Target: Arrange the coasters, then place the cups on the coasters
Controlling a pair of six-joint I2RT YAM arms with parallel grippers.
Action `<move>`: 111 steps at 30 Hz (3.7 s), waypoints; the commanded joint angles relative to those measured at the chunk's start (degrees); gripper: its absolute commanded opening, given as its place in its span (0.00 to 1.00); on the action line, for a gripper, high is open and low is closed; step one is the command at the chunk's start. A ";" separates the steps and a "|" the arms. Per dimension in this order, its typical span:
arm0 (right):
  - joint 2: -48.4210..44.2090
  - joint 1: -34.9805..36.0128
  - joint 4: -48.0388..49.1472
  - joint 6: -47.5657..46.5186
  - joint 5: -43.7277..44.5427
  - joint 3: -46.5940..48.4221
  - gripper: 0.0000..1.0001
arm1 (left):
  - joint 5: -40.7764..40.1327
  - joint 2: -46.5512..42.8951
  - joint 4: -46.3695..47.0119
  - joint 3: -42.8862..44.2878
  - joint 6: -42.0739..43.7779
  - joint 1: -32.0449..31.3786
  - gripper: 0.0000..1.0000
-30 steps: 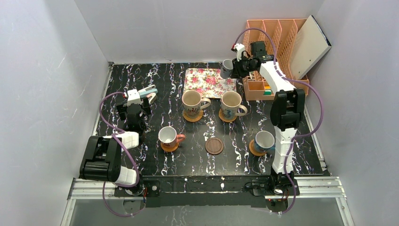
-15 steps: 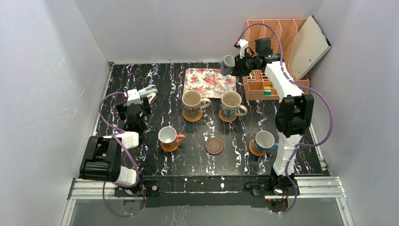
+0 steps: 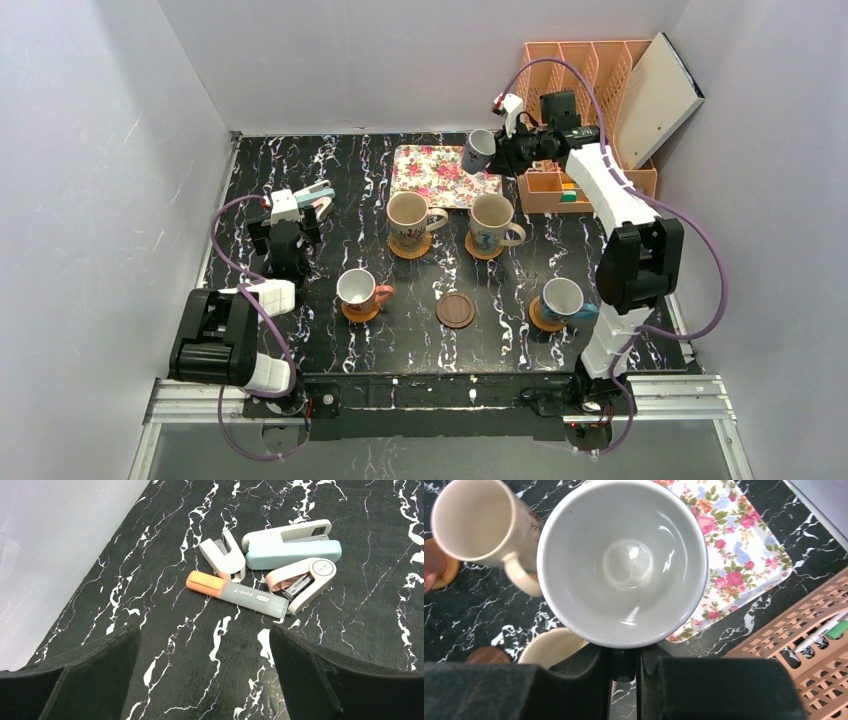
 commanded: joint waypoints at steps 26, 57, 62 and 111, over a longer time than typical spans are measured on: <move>-32.21 12.14 -4.38 -12.98 -3.45 -23.47 0.01 | 2.80 -0.93 1.02 0.82 0.18 0.29 0.98; -37.12 24.12 5.82 -17.89 7.38 -52.39 0.01 | 5.09 0.56 0.94 1.00 -0.42 0.29 0.98; -35.65 25.27 7.07 -17.89 7.62 -53.58 0.01 | 5.18 0.29 0.94 0.92 -0.36 0.29 0.98; -32.70 27.91 13.20 -19.20 8.35 -58.92 0.01 | 5.03 2.41 1.03 1.52 -0.02 0.29 0.98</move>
